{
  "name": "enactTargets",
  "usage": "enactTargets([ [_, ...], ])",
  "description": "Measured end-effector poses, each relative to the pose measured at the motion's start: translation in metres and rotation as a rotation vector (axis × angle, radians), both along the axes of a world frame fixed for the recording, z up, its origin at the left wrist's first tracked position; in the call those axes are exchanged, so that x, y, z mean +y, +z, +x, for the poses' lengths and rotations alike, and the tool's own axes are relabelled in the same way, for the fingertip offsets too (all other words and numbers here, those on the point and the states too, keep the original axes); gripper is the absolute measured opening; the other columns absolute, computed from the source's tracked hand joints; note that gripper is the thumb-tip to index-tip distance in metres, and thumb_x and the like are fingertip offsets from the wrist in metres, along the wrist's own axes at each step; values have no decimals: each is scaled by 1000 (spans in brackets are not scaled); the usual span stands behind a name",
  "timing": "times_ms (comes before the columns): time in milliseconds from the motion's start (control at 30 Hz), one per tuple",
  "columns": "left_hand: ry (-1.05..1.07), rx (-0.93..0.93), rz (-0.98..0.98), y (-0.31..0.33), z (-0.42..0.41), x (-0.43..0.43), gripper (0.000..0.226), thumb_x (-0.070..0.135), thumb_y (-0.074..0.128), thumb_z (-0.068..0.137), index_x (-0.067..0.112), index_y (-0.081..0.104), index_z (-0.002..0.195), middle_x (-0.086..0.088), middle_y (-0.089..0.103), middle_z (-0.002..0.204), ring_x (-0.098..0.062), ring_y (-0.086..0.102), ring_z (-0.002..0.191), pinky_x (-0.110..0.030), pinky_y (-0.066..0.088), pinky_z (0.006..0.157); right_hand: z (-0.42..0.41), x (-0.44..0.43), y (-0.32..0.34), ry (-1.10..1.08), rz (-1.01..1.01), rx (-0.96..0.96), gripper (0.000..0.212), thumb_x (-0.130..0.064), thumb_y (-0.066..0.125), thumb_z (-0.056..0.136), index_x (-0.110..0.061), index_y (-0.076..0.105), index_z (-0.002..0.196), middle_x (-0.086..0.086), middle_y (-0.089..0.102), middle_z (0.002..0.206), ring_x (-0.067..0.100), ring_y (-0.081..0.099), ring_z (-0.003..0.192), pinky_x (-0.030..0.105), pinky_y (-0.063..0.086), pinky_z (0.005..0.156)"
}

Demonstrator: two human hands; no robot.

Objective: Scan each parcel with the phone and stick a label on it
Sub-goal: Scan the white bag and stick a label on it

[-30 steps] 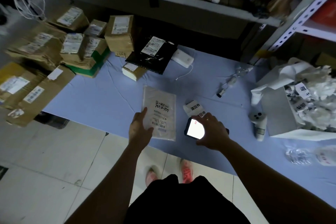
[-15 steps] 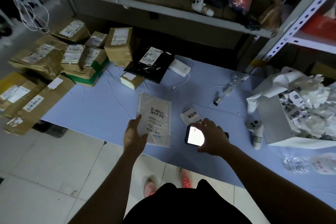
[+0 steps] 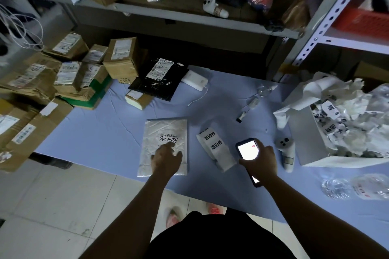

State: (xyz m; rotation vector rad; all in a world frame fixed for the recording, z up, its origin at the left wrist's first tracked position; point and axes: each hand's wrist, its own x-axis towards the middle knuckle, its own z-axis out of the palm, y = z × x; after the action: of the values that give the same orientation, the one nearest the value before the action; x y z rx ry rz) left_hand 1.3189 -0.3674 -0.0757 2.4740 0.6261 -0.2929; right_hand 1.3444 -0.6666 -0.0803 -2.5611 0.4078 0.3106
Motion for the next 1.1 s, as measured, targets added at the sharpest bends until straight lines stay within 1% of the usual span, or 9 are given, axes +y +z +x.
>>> enactTargets([
  [200, -109, 91, -149, -3, 6, -79, 40, 42, 64, 89, 20, 66, 123, -3, 69, 122, -23, 63, 111, -37, 47, 101, 3, -10, -31, -98, 75, 83, 88, -46, 86, 67, -30, 46, 143, 9, 52, 120, 31, 54, 114, 34, 45, 83],
  [300, 24, 51, -299, -8, 13, -100, 54, 34, 73, 85, 19, 57, 134, -5, 68, 124, -24, 64, 111, -33, 51, 94, 4, -14, -41, -77, 69, 119, 86, -52, 84, 67, -32, 46, 141, 9, 50, 120, 34, 50, 118, 39, 48, 86],
  [433, 269, -34, -636, -9, 25, -124, 79, 14, 83, 77, 34, 42, 142, -6, 72, 106, -21, 70, 95, -38, 58, 83, 6, -26, -46, -19, 17, 115, 86, -57, 82, 62, -37, 44, 138, 5, 51, 120, 30, 53, 116, 34, 43, 74],
  [500, 359, -56, -714, -13, 28, -133, 69, 9, 85, 75, 27, 55, 134, -8, 75, 101, -22, 71, 93, -41, 60, 83, 6, -30, -46, 2, -19, 84, 82, -57, 80, 63, -39, 44, 134, 2, 50, 116, 28, 55, 111, 32, 43, 70],
  [600, 382, -104, -628, -17, 27, -139, 45, 7, 87, 72, 17, 72, 114, -7, 74, 100, -23, 71, 92, -46, 60, 85, 6, -29, -48, 36, -74, 78, 80, -56, 79, 64, -39, 42, 133, 1, 51, 114, 27, 56, 107, 34, 49, 72],
  [733, 407, -138, -692, -10, 25, -138, 43, 0, 86, 71, 14, 74, 110, -5, 76, 94, -21, 74, 86, -42, 62, 80, 7, -30, -49, 56, -134, 104, 84, -60, 78, 67, -36, 40, 138, 3, 52, 123, 27, 52, 115, 39, 49, 85],
  [833, 360, -155, -739, -3, 27, -130, 46, -1, 84, 74, 15, 73, 115, -6, 77, 88, -22, 75, 81, -35, 63, 73, 14, -25, -43, -87, 2, 133, 78, -64, 72, 78, -31, 43, 143, 8, 51, 129, 30, 47, 124, 41, 46, 89],
  [967, 220, -231, -680, 7, 34, -113, 38, 2, 81, 78, 14, 75, 114, 1, 77, 84, -14, 74, 76, -29, 62, 68, 31, -6, -24, -213, 320, -29, 58, -50, 62, 94, -19, 54, 142, 9, 63, 131, 26, 56, 123, 41, 47, 103],
  [1100, 174, -285, -697, 14, 35, -95, 43, 0, 82, 77, 22, 73, 113, 3, 76, 86, -8, 73, 71, -21, 58, 63, 34, 33, 4, -102, 799, 89, 47, -26, 73, 93, -18, 59, 136, -1, 76, 101, 0, 71, 86, 10, 53, 73],
])
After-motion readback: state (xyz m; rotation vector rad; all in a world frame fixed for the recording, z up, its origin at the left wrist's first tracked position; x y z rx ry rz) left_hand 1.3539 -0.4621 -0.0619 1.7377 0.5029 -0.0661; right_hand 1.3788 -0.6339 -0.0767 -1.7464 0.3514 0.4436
